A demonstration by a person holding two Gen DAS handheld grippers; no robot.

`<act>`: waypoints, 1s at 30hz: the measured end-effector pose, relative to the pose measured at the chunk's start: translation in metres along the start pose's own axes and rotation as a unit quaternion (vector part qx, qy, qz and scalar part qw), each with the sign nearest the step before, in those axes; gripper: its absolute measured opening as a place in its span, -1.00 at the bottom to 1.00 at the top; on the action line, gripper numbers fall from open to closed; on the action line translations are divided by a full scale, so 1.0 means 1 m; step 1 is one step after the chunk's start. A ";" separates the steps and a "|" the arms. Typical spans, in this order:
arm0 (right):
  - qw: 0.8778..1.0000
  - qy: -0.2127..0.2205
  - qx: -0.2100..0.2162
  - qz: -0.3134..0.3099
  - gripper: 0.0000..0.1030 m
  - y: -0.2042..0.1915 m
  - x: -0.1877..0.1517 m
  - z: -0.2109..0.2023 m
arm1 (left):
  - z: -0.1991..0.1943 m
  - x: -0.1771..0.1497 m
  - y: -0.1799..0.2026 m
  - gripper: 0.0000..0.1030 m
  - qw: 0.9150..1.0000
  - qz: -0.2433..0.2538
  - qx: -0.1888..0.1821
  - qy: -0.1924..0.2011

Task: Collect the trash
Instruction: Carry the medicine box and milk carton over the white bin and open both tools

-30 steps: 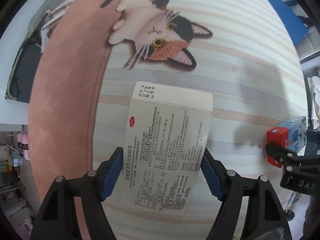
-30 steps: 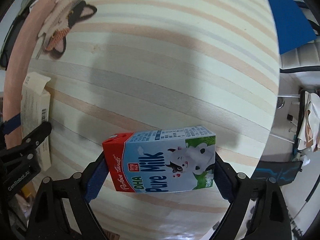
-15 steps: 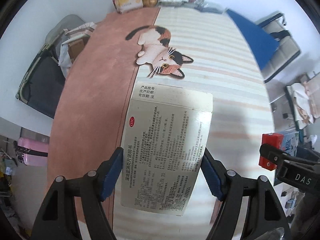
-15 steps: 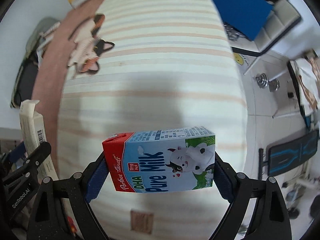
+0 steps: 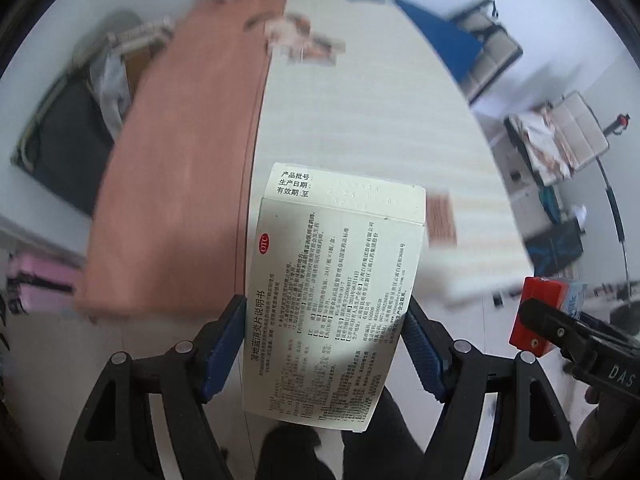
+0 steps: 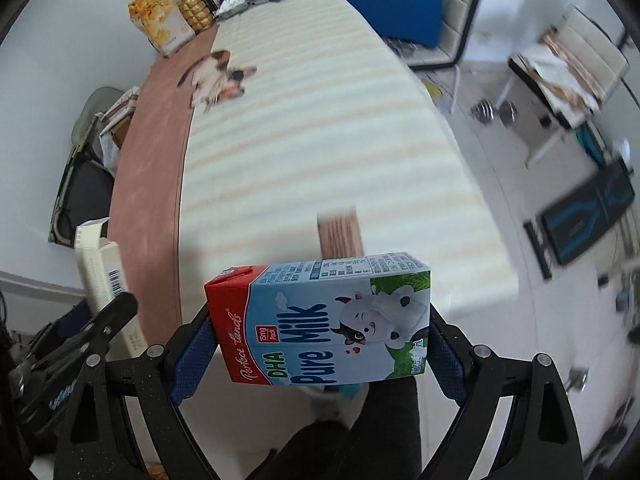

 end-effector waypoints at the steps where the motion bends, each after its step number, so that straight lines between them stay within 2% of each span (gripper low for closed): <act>1: 1.000 -0.008 0.001 0.005 0.81 0.000 -0.017 0.004 | 0.007 -0.013 -0.003 0.41 1.000 0.001 -0.005 -0.012; 4: 0.999 -0.038 0.007 0.020 0.81 0.007 -0.070 0.023 | 0.039 -0.048 -0.012 0.42 0.998 -0.003 -0.011 -0.056; 8: 0.995 -0.088 0.016 0.049 0.81 0.029 -0.126 0.076 | 0.100 -0.086 -0.028 0.42 0.993 -0.034 -0.013 -0.109; 12: 0.986 -0.141 0.030 0.080 0.81 0.058 -0.177 0.166 | 0.195 -0.119 -0.047 0.42 0.984 -0.069 -0.015 -0.165; 15: 0.981 -0.168 0.040 0.090 0.81 0.075 -0.204 0.240 | 0.273 -0.140 -0.058 0.43 0.973 -0.091 -0.035 -0.209; 18: 0.977 -0.186 0.051 0.088 0.81 0.089 -0.225 0.312 | 0.339 -0.155 -0.070 0.43 0.964 -0.111 -0.050 -0.235; 20: 0.974 -0.199 0.059 0.089 0.81 0.095 -0.235 0.351 | 0.379 -0.163 -0.078 0.55 0.962 -0.117 -0.050 -0.243; 21: 0.973 -0.206 0.061 0.087 0.81 0.098 -0.241 0.374 | 0.397 -0.168 -0.082 0.86 0.961 -0.120 -0.051 -0.244; 22: 0.972 -0.213 0.063 0.081 0.82 0.099 -0.246 0.395 | 0.413 -0.173 -0.086 1.00 0.960 -0.121 -0.051 -0.246; 26: 0.968 -0.231 0.078 0.058 0.83 0.095 -0.259 0.458 | 0.448 -0.187 -0.100 1.00 0.962 -0.123 -0.035 -0.243; 27: 0.967 -0.236 0.084 0.053 0.84 0.092 -0.262 0.470 | 0.449 -0.191 -0.107 1.00 0.964 -0.124 -0.027 -0.235; 28: 0.966 -0.239 0.086 0.050 0.98 0.090 -0.264 0.477 | 0.449 -0.192 -0.109 1.00 0.966 -0.124 -0.019 -0.227; 30: 0.968 -0.232 0.084 0.040 1.00 0.081 -0.265 0.485 | 0.439 -0.194 -0.112 1.00 0.971 -0.116 0.008 -0.209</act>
Point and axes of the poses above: each gripper's, at about its wrist camera, not at the fingertips, and z roughly the way its jaws point, y to its right, x to its top, the point moved 3 cm from there along z, roughly the way its jaws point, and after that the axes turned 4 degrees about -z, right-handed, at the moved point
